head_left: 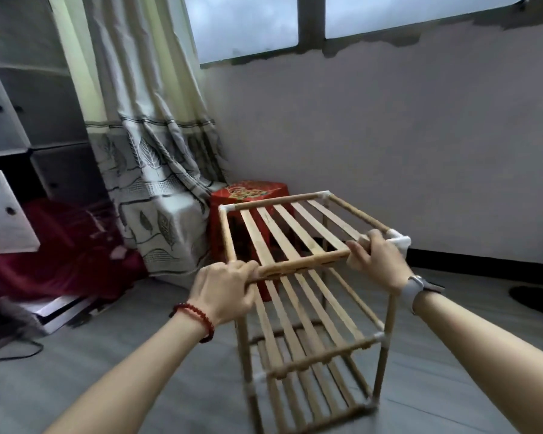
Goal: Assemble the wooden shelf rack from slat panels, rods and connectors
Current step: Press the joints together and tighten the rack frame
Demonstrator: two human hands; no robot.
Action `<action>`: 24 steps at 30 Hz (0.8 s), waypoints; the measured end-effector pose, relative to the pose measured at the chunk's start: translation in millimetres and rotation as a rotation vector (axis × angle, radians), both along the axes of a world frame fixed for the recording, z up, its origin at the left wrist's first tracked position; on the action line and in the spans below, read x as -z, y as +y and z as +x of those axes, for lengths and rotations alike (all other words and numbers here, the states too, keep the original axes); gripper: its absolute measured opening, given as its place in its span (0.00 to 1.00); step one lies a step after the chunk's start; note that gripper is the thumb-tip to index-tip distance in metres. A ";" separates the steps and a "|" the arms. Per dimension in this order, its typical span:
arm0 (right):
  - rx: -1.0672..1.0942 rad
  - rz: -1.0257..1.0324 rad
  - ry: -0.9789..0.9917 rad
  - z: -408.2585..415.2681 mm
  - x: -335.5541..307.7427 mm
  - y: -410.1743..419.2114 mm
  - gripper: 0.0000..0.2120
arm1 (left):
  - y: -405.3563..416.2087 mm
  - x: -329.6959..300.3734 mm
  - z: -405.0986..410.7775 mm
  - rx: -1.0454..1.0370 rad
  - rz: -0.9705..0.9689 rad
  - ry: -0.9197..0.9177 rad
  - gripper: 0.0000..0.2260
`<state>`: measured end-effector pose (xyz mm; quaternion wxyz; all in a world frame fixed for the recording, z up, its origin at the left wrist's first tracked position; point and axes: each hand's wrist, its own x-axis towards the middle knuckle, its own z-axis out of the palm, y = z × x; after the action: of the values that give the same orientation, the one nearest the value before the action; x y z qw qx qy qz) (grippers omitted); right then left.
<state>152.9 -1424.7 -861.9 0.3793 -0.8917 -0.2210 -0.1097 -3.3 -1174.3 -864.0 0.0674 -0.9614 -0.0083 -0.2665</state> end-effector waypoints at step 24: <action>0.366 0.016 -0.349 -19.7 -64.6 -160.4 0.14 | -232.0 16.0 126.1 0.366 -0.074 0.050 0.24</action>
<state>133.2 -1585.1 -797.3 0.3163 -0.8814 -0.1171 -0.3308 122.7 -1406.2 -880.0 -0.0177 -0.9550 0.1587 -0.2498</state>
